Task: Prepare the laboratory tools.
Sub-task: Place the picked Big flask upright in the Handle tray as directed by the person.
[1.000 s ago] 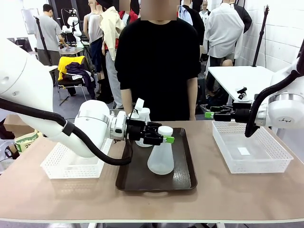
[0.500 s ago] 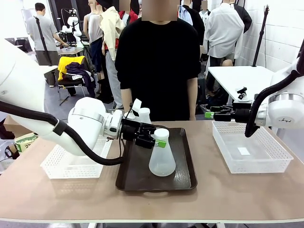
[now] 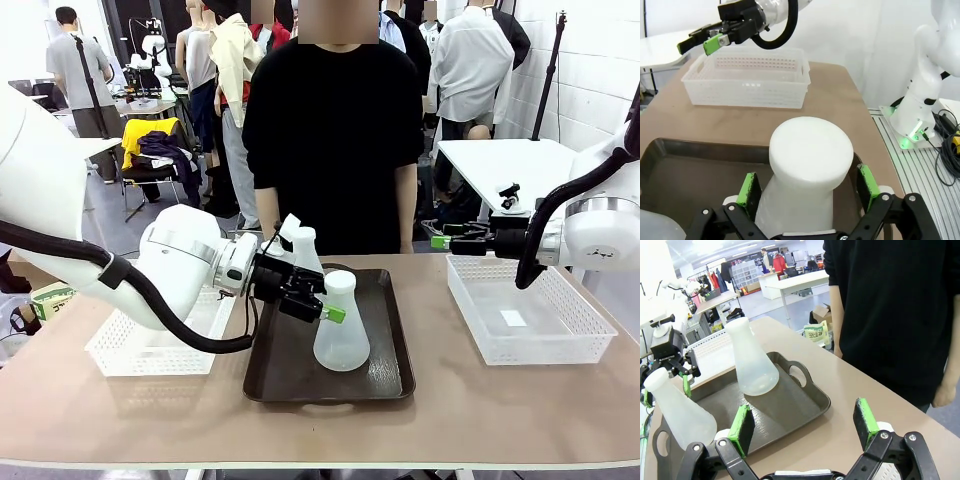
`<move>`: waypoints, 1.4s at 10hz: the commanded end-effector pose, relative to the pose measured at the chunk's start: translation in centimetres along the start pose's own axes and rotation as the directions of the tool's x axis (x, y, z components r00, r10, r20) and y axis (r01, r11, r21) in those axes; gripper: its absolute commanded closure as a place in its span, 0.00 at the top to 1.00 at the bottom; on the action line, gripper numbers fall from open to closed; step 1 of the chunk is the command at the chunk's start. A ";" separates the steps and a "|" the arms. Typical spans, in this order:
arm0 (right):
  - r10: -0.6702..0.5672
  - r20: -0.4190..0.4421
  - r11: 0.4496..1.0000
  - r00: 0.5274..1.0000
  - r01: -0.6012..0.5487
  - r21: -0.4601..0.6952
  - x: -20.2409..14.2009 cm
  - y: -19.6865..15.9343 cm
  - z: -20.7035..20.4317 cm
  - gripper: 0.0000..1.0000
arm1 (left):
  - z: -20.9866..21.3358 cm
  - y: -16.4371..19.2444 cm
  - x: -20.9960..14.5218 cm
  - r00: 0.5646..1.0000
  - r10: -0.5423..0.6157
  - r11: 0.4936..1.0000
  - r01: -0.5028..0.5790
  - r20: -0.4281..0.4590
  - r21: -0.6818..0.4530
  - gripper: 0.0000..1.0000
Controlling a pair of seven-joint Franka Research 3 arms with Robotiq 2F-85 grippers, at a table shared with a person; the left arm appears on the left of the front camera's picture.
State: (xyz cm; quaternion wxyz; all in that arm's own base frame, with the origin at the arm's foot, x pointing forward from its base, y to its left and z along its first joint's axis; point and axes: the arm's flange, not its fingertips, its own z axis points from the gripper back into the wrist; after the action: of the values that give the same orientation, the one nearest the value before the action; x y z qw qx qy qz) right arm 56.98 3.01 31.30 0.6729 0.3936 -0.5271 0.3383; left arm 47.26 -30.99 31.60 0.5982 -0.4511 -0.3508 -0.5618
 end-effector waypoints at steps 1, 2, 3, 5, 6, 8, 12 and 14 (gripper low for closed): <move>0.005 -0.011 1.000 1.000 -0.005 0.008 0.0 0.1 0.0 1.00 | 0.3 0.4 0.3 0.999 -0.030 0.999 0.030 0.016 0.028 1.00; 0.005 -0.011 1.000 1.000 -0.005 0.008 0.0 0.1 0.0 1.00 | 0.3 0.4 0.3 0.999 -0.030 0.999 0.030 0.016 0.028 1.00; 0.005 -0.011 1.000 1.000 -0.005 0.008 0.0 0.1 0.0 1.00 | 0.3 0.4 0.3 0.999 -0.030 0.999 0.030 0.016 0.028 1.00; 0.005 -0.011 1.000 1.000 -0.005 0.008 0.0 0.1 0.0 1.00 | 0.3 0.4 0.3 0.999 -0.030 0.999 0.030 0.016 0.028 1.00; 0.005 -0.011 1.000 1.000 -0.005 0.008 0.0 0.1 0.0 1.00 | 0.3 0.4 0.3 0.999 -0.030 0.999 0.030 0.016 0.028 1.00; 0.005 -0.011 1.000 1.000 -0.005 0.008 0.0 0.1 0.0 1.00 | 0.3 0.4 0.3 0.999 -0.030 0.999 0.030 0.016 0.028 1.00; 0.005 -0.011 1.000 1.000 -0.005 0.008 0.0 0.1 0.0 1.00 | 0.3 0.4 0.3 0.999 -0.030 0.999 0.030 0.016 0.028 1.00; 0.005 -0.011 1.000 1.000 -0.005 0.008 0.0 0.1 0.0 1.00 | 0.3 0.4 0.3 0.999 -0.030 0.999 0.030 0.016 0.028 1.00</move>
State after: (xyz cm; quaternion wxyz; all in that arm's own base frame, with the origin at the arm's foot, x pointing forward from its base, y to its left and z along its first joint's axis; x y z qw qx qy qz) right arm 56.98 3.00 31.30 0.6729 0.3936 -0.5271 0.3383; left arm 47.71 -30.74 31.94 0.5968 -0.4473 -0.3574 -0.5622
